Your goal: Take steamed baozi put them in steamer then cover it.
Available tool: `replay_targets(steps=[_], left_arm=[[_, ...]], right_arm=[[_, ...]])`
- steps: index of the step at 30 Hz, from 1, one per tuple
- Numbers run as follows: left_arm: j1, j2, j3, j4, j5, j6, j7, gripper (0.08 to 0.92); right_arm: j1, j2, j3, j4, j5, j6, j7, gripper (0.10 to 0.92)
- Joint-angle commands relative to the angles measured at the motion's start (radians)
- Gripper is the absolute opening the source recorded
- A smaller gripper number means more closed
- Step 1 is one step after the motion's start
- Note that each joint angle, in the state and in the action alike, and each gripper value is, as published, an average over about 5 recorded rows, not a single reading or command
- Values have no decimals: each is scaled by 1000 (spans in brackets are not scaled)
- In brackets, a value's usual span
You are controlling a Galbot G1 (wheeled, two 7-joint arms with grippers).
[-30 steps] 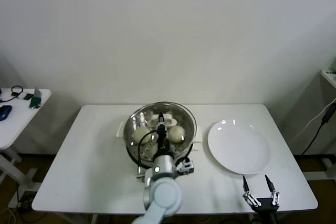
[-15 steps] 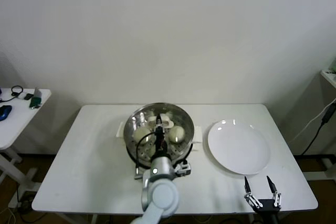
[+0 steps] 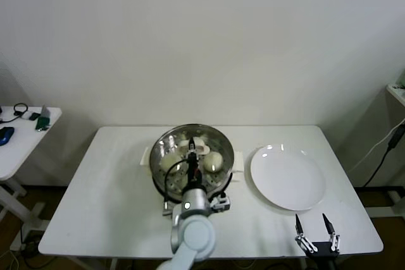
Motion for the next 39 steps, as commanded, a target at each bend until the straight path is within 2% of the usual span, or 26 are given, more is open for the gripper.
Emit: replay_targets(steps=[1, 7, 12, 16, 20, 24, 27, 30, 33, 36, 39], left_arm=[[10, 29, 0, -30, 2, -6, 38, 159], [22, 52, 11, -84, -24, -9, 50, 311], [32, 81, 34, -184, -129, -5, 47, 458], [49, 136, 34, -283, -229, 1, 49, 571], [81, 219, 10, -380, -334, 0, 44, 684], [139, 312, -50, -422, -478, -77, -63, 790], [206, 350, -122, -424, -672, -165, -174, 818], [276, 353, -209, -427, -895, -263, -317, 822], [333, 322, -358, -428, -1125, -384, -455, 823], [370, 288, -544, -428, -1368, -495, -494, 823], [419, 288, -717, -404, -1606, -560, -445, 823]], right_arm=[[-1, -2, 2, 3, 3, 0, -2, 823], [0, -2, 1, 3, 4, -4, 2, 823], [3, 0, -4, 4, 17, -9, 20, 823], [5, 0, -5, 4, 22, -15, 31, 823], [5, -1, -8, 6, 26, -28, 38, 823], [4, 0, -11, 22, 28, -53, 50, 823], [-2, 0, -10, 40, 30, -64, 52, 823], [-7, 1, -8, 65, 30, -79, 59, 823], [-8, 6, -6, 83, 24, -85, 63, 823], [-10, 10, -8, 90, 14, -87, 62, 823], [-10, 12, -11, 86, 3, -85, 62, 823]])
